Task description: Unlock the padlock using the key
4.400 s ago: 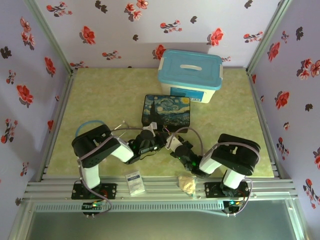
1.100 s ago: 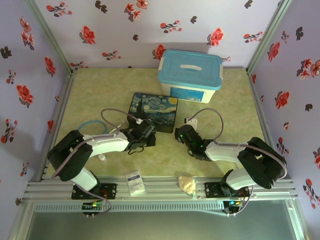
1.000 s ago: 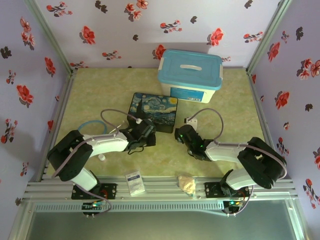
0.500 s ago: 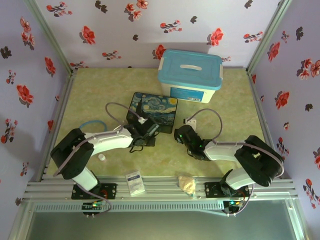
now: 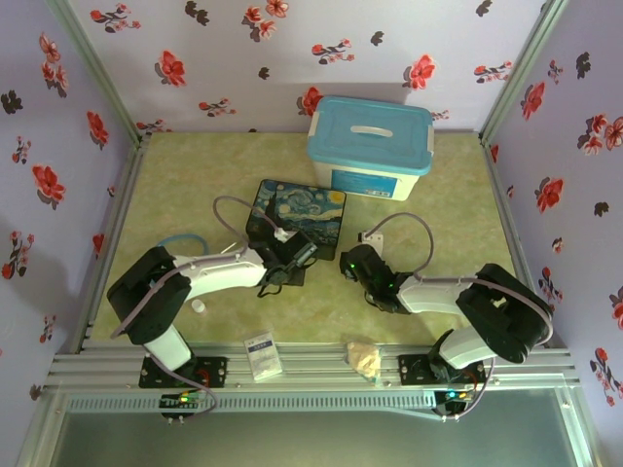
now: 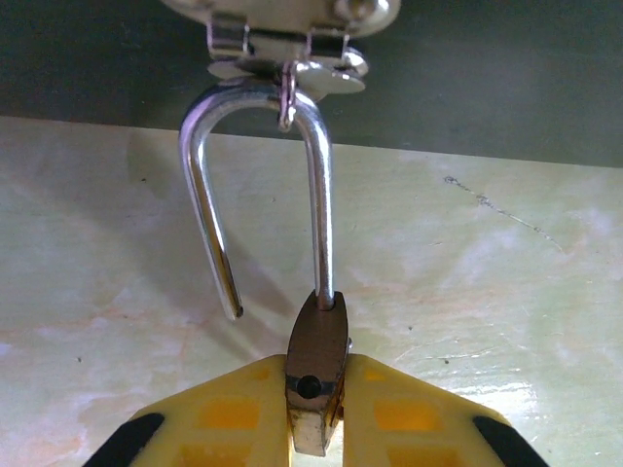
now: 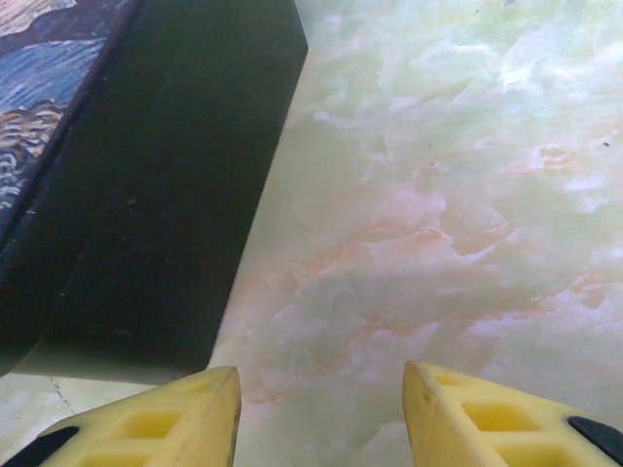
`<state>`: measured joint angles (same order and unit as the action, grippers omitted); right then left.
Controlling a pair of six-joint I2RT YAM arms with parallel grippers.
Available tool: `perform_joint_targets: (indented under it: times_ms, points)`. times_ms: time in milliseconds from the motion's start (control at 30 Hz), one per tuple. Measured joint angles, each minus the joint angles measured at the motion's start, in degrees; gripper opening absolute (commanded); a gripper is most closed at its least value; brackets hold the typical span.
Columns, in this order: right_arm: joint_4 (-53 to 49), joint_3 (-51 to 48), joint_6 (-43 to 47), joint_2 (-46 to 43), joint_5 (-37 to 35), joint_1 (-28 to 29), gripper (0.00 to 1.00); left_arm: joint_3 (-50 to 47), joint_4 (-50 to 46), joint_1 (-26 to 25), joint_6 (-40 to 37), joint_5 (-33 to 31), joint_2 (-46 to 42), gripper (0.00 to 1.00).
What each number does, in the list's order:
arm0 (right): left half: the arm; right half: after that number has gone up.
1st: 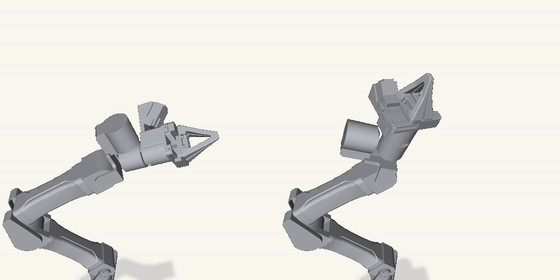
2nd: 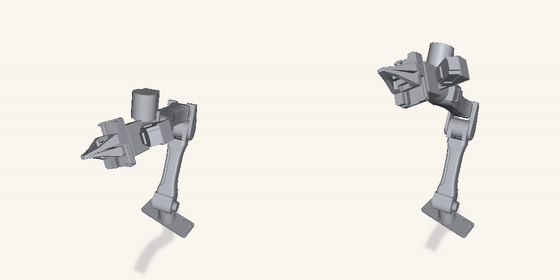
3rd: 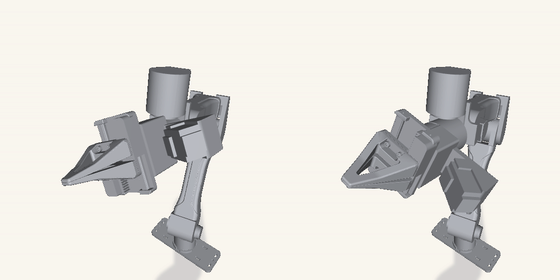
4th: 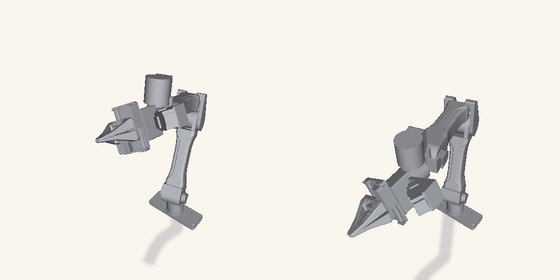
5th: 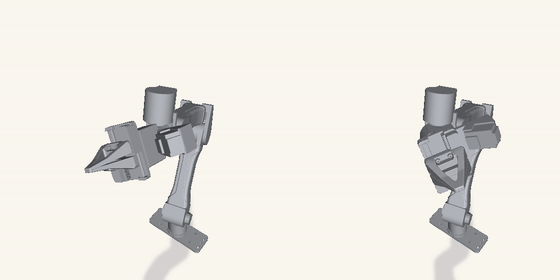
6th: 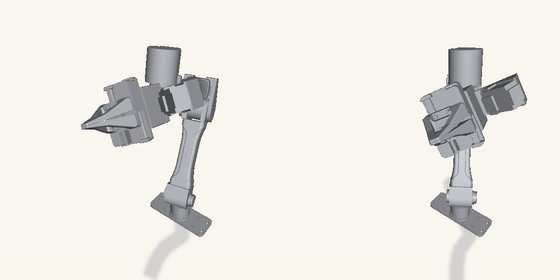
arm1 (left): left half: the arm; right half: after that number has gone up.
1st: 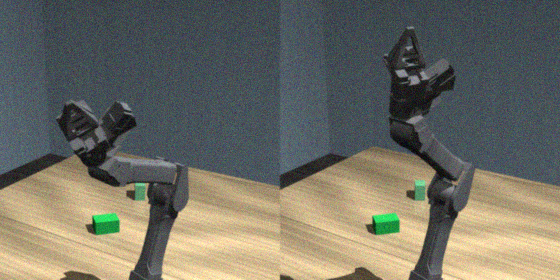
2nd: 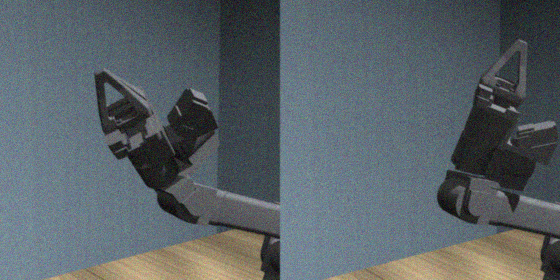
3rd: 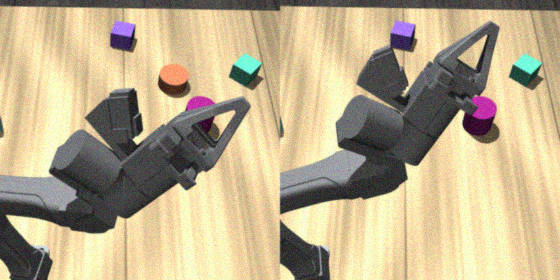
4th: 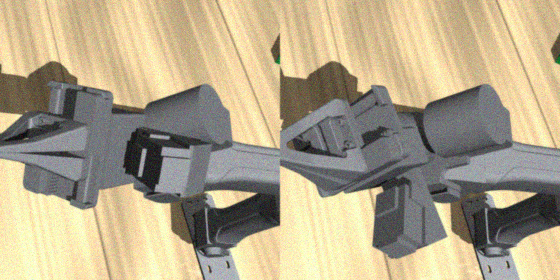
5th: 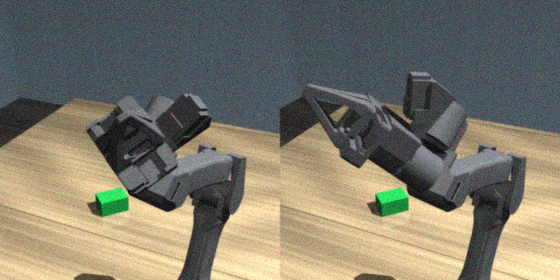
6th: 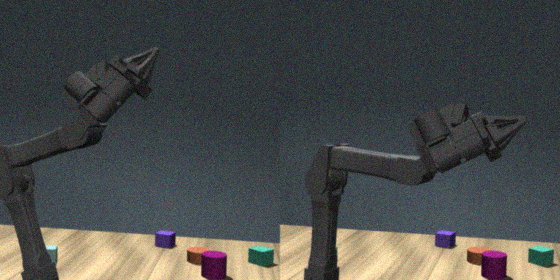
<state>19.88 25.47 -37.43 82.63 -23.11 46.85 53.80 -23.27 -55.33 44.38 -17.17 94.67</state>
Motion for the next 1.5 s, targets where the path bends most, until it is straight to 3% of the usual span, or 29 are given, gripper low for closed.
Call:
perform_joint_targets:
  times_ms: [100, 567, 867, 1033, 1233, 1367, 1467, 1500]
  points:
    - [0.0, -0.13, -0.28, 0.0, 0.0, 0.0, 0.47, 0.04, -0.79, -1.01, 0.2, -1.07, 0.0, 0.24]
    - [0.0, -0.13, -0.57, 0.74, 0.02, 0.0, 0.47, 0.92, -2.47, -3.26, 0.24, -2.38, 0.0, 0.24]
    - [-0.02, -0.15, -0.63, 0.72, 0.5, 0.0, 0.5, 1.18, -2.56, -4.39, 0.66, -2.34, -0.09, 0.32]
    - [-0.55, -0.92, -0.72, -2.47, 2.19, 0.0, 0.53, 0.79, -2.08, -3.82, 0.31, -1.55, -4.07, 0.5]
    - [-1.27, -2.05, -1.18, -10.38, 6.32, 0.83, 0.59, -3.72, 2.56, 0.48, -1.44, 2.73, -20.46, 0.99]
    - [-1.42, -1.46, -1.64, -10.1, 9.22, 3.82, 0.69, -8.52, 8.74, 4.13, -1.22, 7.19, -29.38, 1.0]
    - [0.39, 0.72, -2.58, -5.64, 12.24, 5.55, 0.99, -13.35, 12.81, 7.5, 0.31, 10.78, -32.79, 1.0]
    - [1.53, 1.7, -2.34, -3.5, 13.62, 5.77, 0.99, -15.04, 13.86, 8.61, 0.87, 11.74, -33.57, 1.0]
